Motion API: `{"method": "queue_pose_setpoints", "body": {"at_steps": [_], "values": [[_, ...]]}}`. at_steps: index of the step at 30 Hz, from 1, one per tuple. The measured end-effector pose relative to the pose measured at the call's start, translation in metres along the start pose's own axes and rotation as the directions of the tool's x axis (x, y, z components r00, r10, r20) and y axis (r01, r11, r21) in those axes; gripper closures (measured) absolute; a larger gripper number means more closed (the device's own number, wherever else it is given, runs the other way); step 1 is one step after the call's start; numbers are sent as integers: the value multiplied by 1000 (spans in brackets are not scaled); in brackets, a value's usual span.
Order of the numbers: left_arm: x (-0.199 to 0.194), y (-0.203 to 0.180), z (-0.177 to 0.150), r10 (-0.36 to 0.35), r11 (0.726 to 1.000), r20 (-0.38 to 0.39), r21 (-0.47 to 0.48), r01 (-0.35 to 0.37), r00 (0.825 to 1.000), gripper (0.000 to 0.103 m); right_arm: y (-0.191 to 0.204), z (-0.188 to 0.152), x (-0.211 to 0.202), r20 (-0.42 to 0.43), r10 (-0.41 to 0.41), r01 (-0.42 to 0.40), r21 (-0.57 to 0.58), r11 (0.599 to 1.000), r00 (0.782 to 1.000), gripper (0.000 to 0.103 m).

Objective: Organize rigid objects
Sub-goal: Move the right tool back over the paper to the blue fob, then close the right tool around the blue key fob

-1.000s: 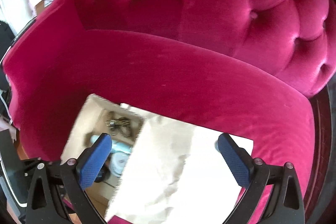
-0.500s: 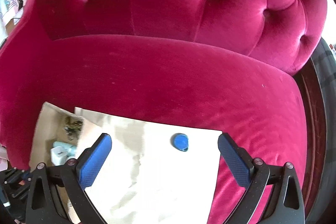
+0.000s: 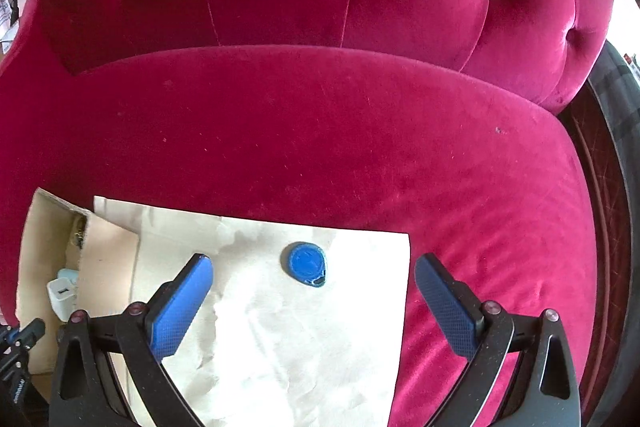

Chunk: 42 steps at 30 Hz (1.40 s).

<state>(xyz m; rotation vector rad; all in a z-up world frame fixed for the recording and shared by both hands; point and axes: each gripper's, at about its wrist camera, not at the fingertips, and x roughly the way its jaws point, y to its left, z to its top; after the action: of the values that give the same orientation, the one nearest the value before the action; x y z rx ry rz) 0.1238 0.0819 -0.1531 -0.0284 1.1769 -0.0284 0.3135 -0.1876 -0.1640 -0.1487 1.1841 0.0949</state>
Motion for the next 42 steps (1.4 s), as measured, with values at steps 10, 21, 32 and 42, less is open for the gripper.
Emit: {"method": "queue_pose_setpoints", "body": {"at_steps": [10,21,32,42], "values": [[1,0,2,-2,1000,0,-2,2,1000,99,-9,-8,26,-30,-10,11,31,999,999,0],[1,0,2,-3,1000,-1,-6,3,1000,99,-8,-10,34,-40,5,-3,48,999,999,5],[0,1,2,-1,1000,-1,-3,1,1000,99,-7,-9,38,-62,44,-41,51,998,997,56],[0,1,2,-2,1000,-1,-3,2,1000,99,3,-15,28,-49,32,-31,25,999,998,74]]}}
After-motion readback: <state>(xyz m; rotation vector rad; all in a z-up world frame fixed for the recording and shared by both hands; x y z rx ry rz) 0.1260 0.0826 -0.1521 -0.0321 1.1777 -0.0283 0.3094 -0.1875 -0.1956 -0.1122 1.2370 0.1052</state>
